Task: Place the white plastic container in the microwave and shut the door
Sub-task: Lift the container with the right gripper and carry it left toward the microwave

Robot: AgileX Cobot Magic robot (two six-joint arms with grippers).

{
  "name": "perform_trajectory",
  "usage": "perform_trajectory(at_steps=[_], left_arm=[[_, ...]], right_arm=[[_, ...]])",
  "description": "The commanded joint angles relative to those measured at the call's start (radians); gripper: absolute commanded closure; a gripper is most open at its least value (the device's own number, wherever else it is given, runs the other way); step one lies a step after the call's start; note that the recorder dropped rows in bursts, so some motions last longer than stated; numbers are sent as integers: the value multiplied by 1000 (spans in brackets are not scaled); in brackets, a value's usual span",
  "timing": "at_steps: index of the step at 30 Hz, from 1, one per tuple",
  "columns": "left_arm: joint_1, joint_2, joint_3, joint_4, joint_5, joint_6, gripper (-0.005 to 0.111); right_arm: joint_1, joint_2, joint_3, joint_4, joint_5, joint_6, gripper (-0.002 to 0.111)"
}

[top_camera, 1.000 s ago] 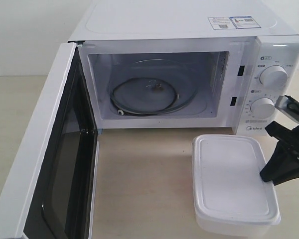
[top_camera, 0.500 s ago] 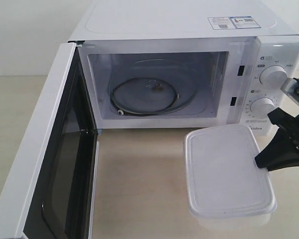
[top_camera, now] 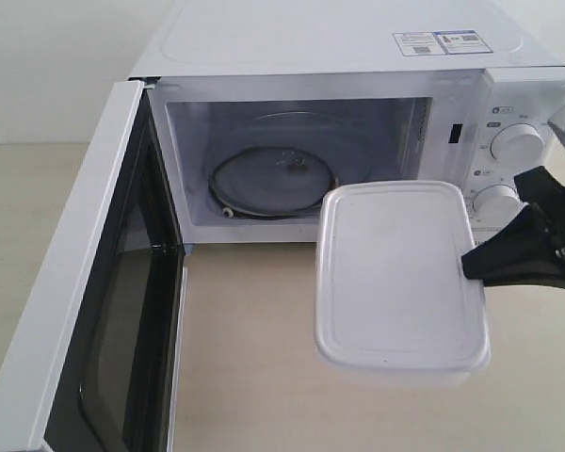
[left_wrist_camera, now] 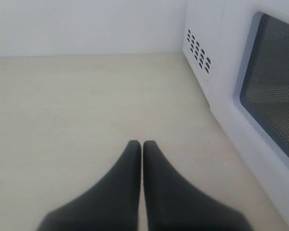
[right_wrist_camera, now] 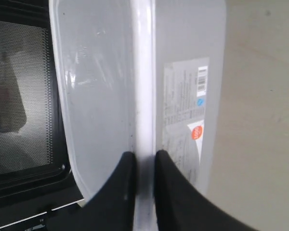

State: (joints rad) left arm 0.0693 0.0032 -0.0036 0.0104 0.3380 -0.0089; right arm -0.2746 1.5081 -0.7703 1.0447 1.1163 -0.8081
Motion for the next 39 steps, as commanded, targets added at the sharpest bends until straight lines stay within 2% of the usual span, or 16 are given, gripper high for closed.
perform_trajectory(at_steps=[1, 8, 15, 21, 31, 39], left_arm=[[3, -3, 4, 1, -1, 2, 103], [3, -3, 4, 1, -1, 2, 103], [3, -3, 4, 1, -1, 2, 103], [3, -3, 4, 1, -1, 2, 103], [3, -3, 4, 1, -1, 2, 103], [3, -3, 4, 1, -1, 2, 103]], right_arm=[[93, -89, 14, 46, -29, -22, 109], [285, -198, 65, 50, -241, 18, 109], [297, -209, 141, 77, -260, 15, 109], [297, -209, 214, 177, -306, -102, 109], [303, -209, 259, 262, -291, -170, 109], [490, -209, 259, 255, -570, -19, 109]])
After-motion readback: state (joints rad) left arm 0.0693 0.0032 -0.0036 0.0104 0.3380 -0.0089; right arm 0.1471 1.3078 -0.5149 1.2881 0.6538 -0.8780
